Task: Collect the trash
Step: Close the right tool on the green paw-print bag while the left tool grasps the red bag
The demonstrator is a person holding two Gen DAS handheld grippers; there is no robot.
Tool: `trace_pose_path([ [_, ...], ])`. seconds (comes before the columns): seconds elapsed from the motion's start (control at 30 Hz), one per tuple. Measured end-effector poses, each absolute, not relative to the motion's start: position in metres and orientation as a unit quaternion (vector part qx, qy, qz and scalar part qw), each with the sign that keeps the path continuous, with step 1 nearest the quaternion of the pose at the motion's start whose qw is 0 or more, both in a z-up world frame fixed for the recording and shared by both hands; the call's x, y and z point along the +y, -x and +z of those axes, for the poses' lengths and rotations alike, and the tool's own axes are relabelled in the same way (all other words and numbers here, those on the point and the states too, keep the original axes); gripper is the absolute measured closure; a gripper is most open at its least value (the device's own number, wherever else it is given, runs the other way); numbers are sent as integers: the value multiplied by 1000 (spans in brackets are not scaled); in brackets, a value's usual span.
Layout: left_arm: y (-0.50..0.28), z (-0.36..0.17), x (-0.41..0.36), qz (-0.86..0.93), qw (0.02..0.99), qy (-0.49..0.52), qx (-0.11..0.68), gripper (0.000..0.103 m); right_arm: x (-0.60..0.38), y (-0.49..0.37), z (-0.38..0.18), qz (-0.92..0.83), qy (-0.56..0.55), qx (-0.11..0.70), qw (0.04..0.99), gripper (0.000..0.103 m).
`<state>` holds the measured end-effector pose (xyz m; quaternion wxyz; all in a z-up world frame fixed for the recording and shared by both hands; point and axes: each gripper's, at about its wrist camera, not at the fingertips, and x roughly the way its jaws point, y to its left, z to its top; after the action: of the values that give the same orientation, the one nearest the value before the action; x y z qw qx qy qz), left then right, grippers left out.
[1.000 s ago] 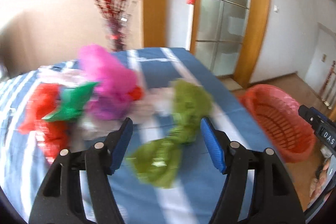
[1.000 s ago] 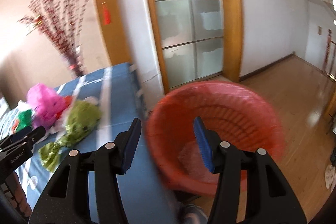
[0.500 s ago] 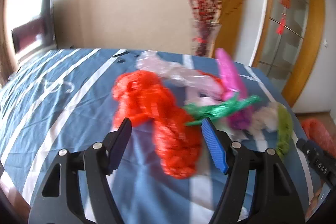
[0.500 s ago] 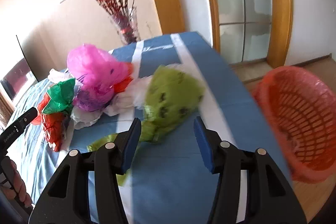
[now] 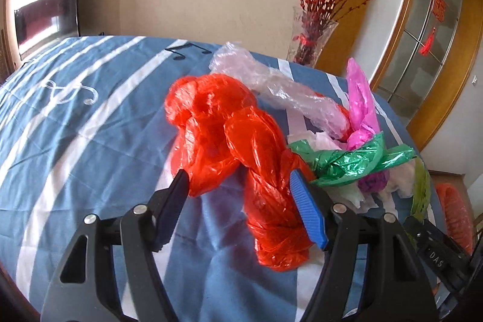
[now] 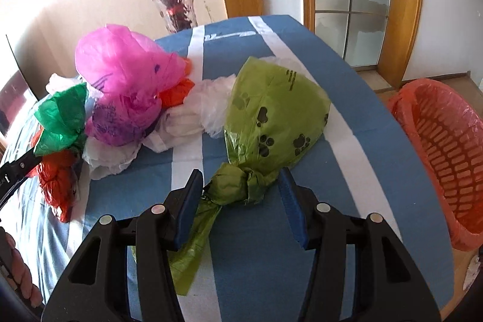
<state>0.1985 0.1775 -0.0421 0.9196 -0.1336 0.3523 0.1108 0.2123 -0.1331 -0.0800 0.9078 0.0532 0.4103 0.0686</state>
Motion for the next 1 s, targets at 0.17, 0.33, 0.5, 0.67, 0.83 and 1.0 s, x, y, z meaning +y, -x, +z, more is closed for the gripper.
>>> trace_pose_path([
  [0.17,-200,-44,173,97,918,143,356,35,-132,-209,-81,70,-50,411,907,50],
  [0.33,-194,-46,165,91,918,144,359,35,-132,-205,-81,71,-46,409,909,52],
  [0.5,-188,-47,163,90,917,148,360,35,-136,-203,-81,74,-49,408,909,65],
  [0.67,-181,-43,163,89,918,152,355,35,-143,-200,-80,70,-54,406,909,72],
  [0.83,-177,-41,159,83,918,151,356,35,-152,-196,-77,63,-54,398,914,73],
  [1.0,-186,-51,156,78,909,155,378,35,-159,-195,-76,60,-60,398,913,73],
])
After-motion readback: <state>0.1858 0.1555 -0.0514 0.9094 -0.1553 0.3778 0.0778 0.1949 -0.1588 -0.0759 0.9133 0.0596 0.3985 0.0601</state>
